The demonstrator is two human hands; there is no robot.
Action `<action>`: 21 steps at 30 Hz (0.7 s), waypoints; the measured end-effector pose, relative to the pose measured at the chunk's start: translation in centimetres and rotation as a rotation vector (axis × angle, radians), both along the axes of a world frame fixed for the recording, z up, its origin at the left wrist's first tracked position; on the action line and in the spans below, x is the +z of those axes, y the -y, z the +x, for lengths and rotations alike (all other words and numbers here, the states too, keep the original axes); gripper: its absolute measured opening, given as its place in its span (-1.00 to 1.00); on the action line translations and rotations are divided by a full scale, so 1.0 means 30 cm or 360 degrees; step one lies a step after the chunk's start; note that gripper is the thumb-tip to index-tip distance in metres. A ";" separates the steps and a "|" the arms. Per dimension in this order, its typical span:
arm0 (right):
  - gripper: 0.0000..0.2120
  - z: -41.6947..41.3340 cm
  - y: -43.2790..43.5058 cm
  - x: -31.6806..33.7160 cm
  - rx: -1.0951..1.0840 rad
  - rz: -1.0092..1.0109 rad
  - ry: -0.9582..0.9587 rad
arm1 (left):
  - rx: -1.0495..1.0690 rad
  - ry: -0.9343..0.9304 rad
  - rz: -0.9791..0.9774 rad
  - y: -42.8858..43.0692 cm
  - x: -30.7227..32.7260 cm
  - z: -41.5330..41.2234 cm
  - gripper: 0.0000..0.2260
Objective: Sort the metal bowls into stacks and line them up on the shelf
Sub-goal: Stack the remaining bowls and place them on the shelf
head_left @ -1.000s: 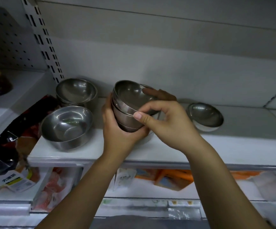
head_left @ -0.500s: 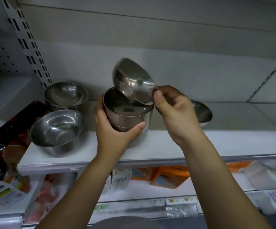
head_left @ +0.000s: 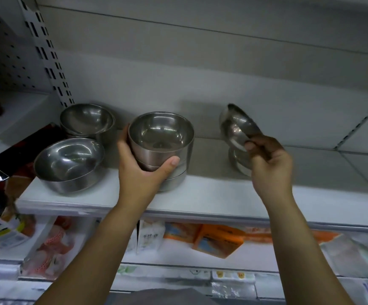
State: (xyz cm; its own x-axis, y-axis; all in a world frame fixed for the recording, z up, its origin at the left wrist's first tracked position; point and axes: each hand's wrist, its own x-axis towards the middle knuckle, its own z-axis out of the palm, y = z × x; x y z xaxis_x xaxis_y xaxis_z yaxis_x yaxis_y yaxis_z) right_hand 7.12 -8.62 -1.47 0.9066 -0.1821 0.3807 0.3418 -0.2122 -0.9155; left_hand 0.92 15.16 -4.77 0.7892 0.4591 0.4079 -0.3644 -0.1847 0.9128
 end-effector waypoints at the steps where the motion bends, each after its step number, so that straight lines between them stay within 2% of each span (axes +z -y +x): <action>1: -0.61 0.007 0.019 -0.009 -0.0038 -0.0103 0.0022 | 0.0025 0.0005 -0.0007 0.016 0.005 -0.002 -0.07; 3: -0.54 0.026 0.061 -0.034 -0.0089 -0.0281 0.0082 | 0.0076 0.0022 -0.0015 0.047 0.013 -0.001 -0.11; 7: -0.66 0.056 0.148 -0.087 -0.0146 -0.0614 0.0192 | 0.0165 0.0020 -0.0021 0.099 0.013 0.013 -0.10; 10: -0.75 0.070 0.184 -0.127 -0.0107 -0.0696 0.0191 | 0.0252 0.0012 0.0007 0.131 0.005 0.023 -0.10; 15: -0.77 0.097 0.225 -0.169 0.0009 -0.0928 0.0227 | 0.0380 -0.0037 0.0051 0.161 -0.010 0.031 -0.10; 19: -0.92 0.100 0.232 -0.157 0.0099 -0.0976 0.0219 | 0.0396 -0.0083 0.0051 0.168 -0.010 0.027 -0.10; 21: -0.84 0.089 0.222 -0.142 0.0124 -0.0922 0.0231 | 0.0394 -0.0094 0.0056 0.170 -0.006 0.025 -0.09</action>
State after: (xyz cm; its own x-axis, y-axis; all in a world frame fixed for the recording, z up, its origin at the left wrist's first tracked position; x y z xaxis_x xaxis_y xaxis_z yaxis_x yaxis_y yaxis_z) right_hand 9.79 -15.29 -5.72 0.8402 0.1571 0.5190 0.4894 -0.6319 -0.6010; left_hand 1.68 10.07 -4.96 0.6775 0.6277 0.3834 -0.2501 -0.2935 0.9226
